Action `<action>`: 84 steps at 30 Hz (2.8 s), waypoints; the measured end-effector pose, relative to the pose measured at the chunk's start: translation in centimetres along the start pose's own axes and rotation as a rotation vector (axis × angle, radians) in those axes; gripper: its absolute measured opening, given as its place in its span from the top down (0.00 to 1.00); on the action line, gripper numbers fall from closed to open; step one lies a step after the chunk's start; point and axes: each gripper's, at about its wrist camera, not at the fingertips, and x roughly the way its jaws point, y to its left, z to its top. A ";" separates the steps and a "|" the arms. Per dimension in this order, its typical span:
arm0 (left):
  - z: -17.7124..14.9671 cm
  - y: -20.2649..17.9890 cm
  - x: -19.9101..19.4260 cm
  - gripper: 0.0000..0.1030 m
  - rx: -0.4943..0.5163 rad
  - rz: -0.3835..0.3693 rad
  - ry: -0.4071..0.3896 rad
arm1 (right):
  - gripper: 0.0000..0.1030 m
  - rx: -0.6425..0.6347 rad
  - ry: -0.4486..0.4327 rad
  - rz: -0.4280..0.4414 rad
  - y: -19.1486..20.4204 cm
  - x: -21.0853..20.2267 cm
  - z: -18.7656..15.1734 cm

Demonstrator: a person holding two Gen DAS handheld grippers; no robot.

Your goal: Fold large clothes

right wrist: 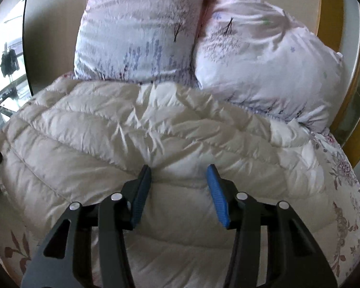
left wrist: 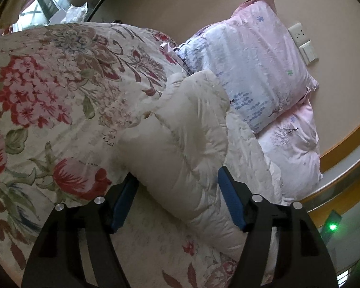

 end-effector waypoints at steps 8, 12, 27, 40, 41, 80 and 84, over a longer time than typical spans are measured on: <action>0.7 -0.2 1.0 0.34 -0.044 -0.003 0.005 | 0.51 0.002 0.065 0.024 0.3 2.0 -0.8; 1.0 -0.2 1.3 0.34 -0.074 0.002 -0.014 | 0.51 -0.014 0.074 0.019 0.6 2.3 -1.0; 2.0 -0.6 2.4 0.61 -0.111 -0.046 -0.032 | 0.52 -0.083 -0.028 -0.026 1.7 0.4 -0.7; 1.2 -9.8 -1.0 0.73 0.166 -0.347 -0.121 | 0.52 -0.096 0.103 0.051 2.1 3.9 -1.0; 0.9 -10.8 -1.1 0.73 0.189 -0.375 -0.119 | 0.52 -0.092 0.106 0.059 2.0 4.0 -1.0; -20.2 -26.4 7.0 0.71 0.880 -0.517 0.455 | 0.53 0.487 0.078 0.181 -26.2 0.9 -6.2; -21.9 -26.6 7.6 0.69 0.948 -0.456 0.476 | 0.52 0.602 0.031 0.095 -30.3 -0.9 -6.7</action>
